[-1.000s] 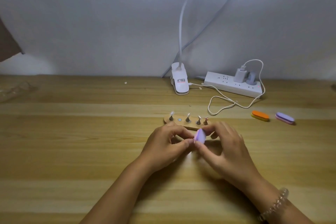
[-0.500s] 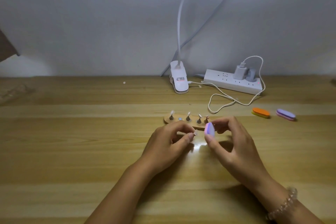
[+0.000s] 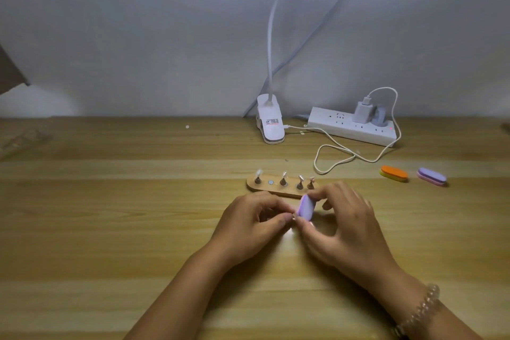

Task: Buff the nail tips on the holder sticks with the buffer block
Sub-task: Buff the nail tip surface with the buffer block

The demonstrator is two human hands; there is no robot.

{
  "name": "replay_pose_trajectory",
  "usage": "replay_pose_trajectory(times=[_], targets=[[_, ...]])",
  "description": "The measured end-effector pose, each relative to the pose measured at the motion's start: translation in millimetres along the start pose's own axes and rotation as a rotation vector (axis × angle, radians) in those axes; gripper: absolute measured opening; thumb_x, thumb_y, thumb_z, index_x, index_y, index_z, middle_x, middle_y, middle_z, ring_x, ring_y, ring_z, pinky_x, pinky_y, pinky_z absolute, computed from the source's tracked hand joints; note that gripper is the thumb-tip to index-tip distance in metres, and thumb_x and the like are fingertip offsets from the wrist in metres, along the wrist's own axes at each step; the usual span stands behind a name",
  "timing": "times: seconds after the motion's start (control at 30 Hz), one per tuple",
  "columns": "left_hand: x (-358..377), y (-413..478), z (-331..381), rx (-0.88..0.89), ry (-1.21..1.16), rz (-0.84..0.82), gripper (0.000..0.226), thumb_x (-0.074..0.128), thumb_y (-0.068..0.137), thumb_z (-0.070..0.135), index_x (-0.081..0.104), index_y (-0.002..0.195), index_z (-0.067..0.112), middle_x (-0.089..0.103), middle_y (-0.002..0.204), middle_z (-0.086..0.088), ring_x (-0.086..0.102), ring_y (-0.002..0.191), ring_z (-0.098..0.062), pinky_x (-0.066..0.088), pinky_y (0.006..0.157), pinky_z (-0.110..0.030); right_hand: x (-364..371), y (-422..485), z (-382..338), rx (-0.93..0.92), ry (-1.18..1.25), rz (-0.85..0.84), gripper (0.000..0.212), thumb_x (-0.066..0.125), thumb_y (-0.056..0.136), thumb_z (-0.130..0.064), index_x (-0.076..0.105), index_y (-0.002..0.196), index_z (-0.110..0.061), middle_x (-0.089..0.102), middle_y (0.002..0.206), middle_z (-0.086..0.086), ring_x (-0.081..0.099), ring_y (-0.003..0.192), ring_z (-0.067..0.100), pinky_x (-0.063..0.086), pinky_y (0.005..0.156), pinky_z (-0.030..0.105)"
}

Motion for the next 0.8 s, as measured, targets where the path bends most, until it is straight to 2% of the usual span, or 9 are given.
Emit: replay_pose_trajectory(times=[0.1,0.23,0.33,0.47,0.6,0.7,0.8], targets=[[0.5,-0.4,0.5,0.011,0.02,0.002,0.016,0.065,0.081,0.03,0.077,0.091,0.031,0.067,0.075,0.017,0.052,0.061,0.002,0.037,0.06,-0.021,7.8,-5.5,-9.5,-0.135,-0.074,-0.069,0.03,0.072,0.072,-0.038,0.057,0.094,-0.025,0.054,0.094,-0.01,0.057,0.088,0.014,0.037,0.077,0.032],[0.6,-0.2,-1.1,0.007,0.014,0.001,0.016,0.066,0.081,0.033,0.078,0.091,0.031,0.07,0.078,0.016,0.053,0.062,0.001,0.039,0.06,-0.024,-0.9,-1.2,0.8,0.018,-0.036,0.017,0.03,0.074,0.071,-0.039,0.057,0.092,-0.025,0.055,0.091,-0.011,0.056,0.084,0.016,0.038,0.075,0.036],[1.6,0.1,-0.8,0.008,0.017,-0.01,0.017,0.064,0.081,0.033,0.078,0.09,0.032,0.07,0.077,0.019,0.053,0.062,0.001,0.04,0.06,-0.024,6.3,-4.6,-6.7,-0.096,-0.087,-0.042,0.03,0.071,0.071,-0.042,0.054,0.091,-0.027,0.053,0.092,-0.012,0.055,0.084,0.014,0.035,0.076,0.031],[0.7,0.2,-0.9,-0.007,0.019,0.013,0.02,0.065,0.08,0.036,0.079,0.093,0.03,0.071,0.078,0.018,0.054,0.062,0.003,0.039,0.061,-0.021,0.0,-2.1,1.8,-0.001,-0.072,0.001,0.032,0.075,0.071,-0.04,0.054,0.091,-0.026,0.054,0.091,-0.012,0.055,0.085,0.016,0.038,0.075,0.035],[2.2,0.2,-0.9,-0.026,0.003,0.002,0.02,0.063,0.081,0.035,0.079,0.093,0.032,0.069,0.074,0.023,0.055,0.06,0.006,0.039,0.06,-0.018,6.6,-5.8,-7.5,-0.128,-0.075,-0.078,0.031,0.074,0.073,-0.041,0.055,0.091,-0.024,0.052,0.092,-0.011,0.053,0.084,0.015,0.043,0.072,0.037],[2.2,0.0,-1.7,-0.054,0.007,-0.003,0.018,0.064,0.083,0.037,0.077,0.093,0.031,0.067,0.07,0.025,0.055,0.059,0.007,0.042,0.061,-0.024,-3.4,-0.7,5.4,0.002,-0.034,0.033,0.032,0.082,0.072,-0.031,0.059,0.092,-0.023,0.058,0.092,-0.011,0.055,0.083,0.015,0.044,0.074,0.04],[3.5,-2.3,1.4,-0.028,0.091,-0.014,0.015,0.062,0.089,0.038,0.073,0.097,0.033,0.069,0.082,0.026,0.058,0.068,0.004,0.041,0.064,-0.022,-10.0,1.7,14.8,0.105,0.094,0.081,0.031,0.082,0.074,-0.024,0.063,0.099,-0.021,0.061,0.097,-0.013,0.056,0.084,0.01,0.047,0.077,0.035]])
Point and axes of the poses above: each hand's wrist, its own y-axis towards the middle knuckle, its own x-axis out of the palm, z = x × y, the point moved 5 cm from there along y, towards the middle knuckle
